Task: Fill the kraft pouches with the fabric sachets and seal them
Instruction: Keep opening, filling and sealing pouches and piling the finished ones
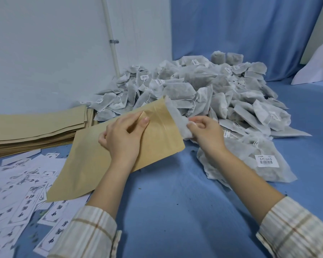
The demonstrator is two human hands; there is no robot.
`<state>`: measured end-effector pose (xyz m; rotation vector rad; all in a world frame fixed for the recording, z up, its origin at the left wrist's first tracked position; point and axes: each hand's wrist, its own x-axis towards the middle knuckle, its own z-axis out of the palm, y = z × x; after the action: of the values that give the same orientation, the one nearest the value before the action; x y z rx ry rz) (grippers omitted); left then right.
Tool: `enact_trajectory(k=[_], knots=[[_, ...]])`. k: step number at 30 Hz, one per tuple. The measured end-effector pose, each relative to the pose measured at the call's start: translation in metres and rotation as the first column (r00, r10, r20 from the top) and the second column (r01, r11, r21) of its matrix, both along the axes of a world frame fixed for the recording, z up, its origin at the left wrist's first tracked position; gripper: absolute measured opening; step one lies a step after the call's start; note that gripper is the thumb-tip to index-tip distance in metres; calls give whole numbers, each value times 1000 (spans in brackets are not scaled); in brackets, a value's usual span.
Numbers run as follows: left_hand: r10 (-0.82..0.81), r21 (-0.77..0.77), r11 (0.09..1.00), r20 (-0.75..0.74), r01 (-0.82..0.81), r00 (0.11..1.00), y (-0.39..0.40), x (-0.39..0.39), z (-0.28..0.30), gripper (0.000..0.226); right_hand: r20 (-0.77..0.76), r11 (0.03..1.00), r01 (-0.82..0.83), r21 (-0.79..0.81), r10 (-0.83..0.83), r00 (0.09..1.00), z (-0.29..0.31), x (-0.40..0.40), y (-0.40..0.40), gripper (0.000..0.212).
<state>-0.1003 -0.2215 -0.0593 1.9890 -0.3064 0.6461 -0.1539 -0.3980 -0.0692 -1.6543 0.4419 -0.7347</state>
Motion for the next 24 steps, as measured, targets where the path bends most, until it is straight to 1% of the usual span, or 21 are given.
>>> enact_trajectory(k=[2,4,6,8,10,13,14,15,16,17,18,19,20,21,22,23,24], knots=[[19,-15,1000,-7,-19,1000,0,0,1,19,13,982,-4,-186,7,1000,0,-4,0,12],[34,-3,999,-17,-34,999,2,1,0,18,47,951,0,-308,16,999,3,-7,1,13],[-5,40,999,-16,5,1000,2,0,-1,18,71,947,-17,-321,42,997,5,-9,3,11],[-91,89,992,3,90,996,-2,-4,-1,17,48,955,-123,-269,141,989,10,-9,8,11],[-162,145,977,31,156,986,-9,-10,-3,19,-56,918,-291,-269,286,956,12,-9,13,12],[-197,225,958,68,177,978,-16,-15,-8,23,-266,757,-537,-371,468,843,14,-15,12,15],[-203,226,956,61,185,977,-16,-15,-8,23,-313,726,-579,-372,489,814,15,-18,12,16],[-211,215,957,49,196,976,-16,-15,-9,23,-360,708,-579,-404,459,812,14,-19,10,15],[-216,200,958,38,204,976,-15,-15,-9,22,-407,675,-547,-495,376,832,14,-19,7,13],[-221,186,959,31,212,975,-14,-15,-9,21,-432,630,-473,-616,232,872,14,-19,6,15],[-232,173,959,24,224,973,-14,-16,-9,18,-425,586,-411,-698,123,897,15,-20,7,19],[-252,158,956,19,246,968,-15,-18,-8,14,-407,591,-377,-713,89,909,14,-19,9,19],[-283,144,950,15,278,959,-17,-20,-8,12,-396,664,-378,-645,133,908,14,-19,11,16],[-318,137,940,15,313,948,-19,-22,-8,11,-380,779,-404,-479,231,896,15,-21,15,17],[-349,140,929,15,343,937,-22,-25,-9,11,-358,867,-448,-216,357,863,17,-24,19,20],[-370,147,920,15,364,929,-24,-28,-9,11,-360,878,-478,13,450,817,15,-26,21,26],[-382,150,914,14,376,924,-25,-29,-9,11,-389,863,-471,184,504,771,15,-27,21,31]])
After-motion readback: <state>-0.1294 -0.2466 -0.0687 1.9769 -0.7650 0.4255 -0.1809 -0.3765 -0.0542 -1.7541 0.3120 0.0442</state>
